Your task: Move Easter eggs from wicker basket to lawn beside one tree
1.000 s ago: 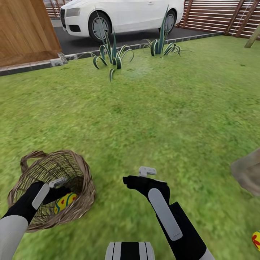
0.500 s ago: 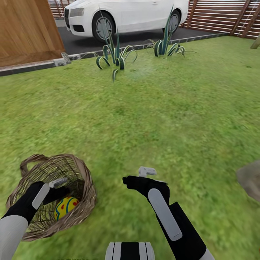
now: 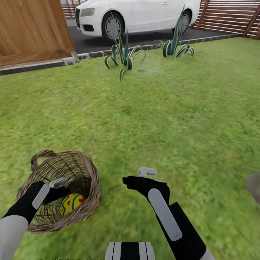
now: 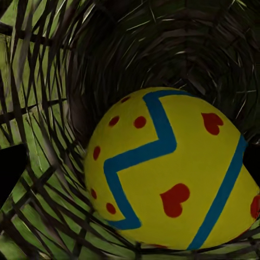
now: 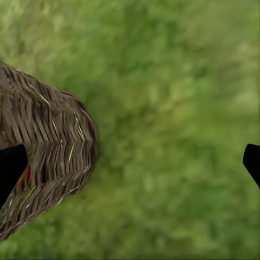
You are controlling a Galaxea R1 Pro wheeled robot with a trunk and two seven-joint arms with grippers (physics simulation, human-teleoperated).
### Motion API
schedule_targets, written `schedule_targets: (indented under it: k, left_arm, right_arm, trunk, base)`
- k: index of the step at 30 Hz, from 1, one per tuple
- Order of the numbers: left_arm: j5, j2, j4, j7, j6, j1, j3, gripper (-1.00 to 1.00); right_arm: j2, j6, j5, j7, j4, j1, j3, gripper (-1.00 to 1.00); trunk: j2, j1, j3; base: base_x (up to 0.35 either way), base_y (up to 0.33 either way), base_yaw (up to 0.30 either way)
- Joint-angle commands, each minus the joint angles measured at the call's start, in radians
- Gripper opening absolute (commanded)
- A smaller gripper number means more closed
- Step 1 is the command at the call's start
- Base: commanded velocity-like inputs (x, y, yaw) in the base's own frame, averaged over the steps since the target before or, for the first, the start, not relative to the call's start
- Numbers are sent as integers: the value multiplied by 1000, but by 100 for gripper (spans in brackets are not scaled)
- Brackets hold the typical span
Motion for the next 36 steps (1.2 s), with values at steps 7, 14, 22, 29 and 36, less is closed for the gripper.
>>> schedule_targets:
  k: [7, 14, 22, 29, 36]
  left_arm:
    - [11, 1, -1, 8, 4, 0, 1, 100]
    - [11, 0, -1, 9, 4, 0, 1, 100]
    - [11, 1, -1, 8, 4, 0, 1, 100]
    - [11, 1, -1, 7, 5, 0, 1, 100]
    - [12, 3, -1, 8, 6, 0, 2, 100]
  right_arm:
    - [0, 2, -9, -10, -1, 0, 0, 100]
    - [0, 2, -9, -10, -1, -1, 0, 100]
    - [0, 2, -10, -10, -1, 1, 1, 100]
    - [0, 2, -10, -10, -1, 1, 2, 100]
    - [0, 2, -11, -10, -1, 1, 2, 100]
  trunk:
    - [0, 0, -1]
    - [0, 0, -1]
    - [0, 0, -1]
    - [0, 0, -3]
    - [0, 0, -4]
  base:
    - [0, -90, 100]
    - [0, -79, 91]
    - [17, -109, 28]
    - [86, -114, 42]
    - [32, -14, 16]
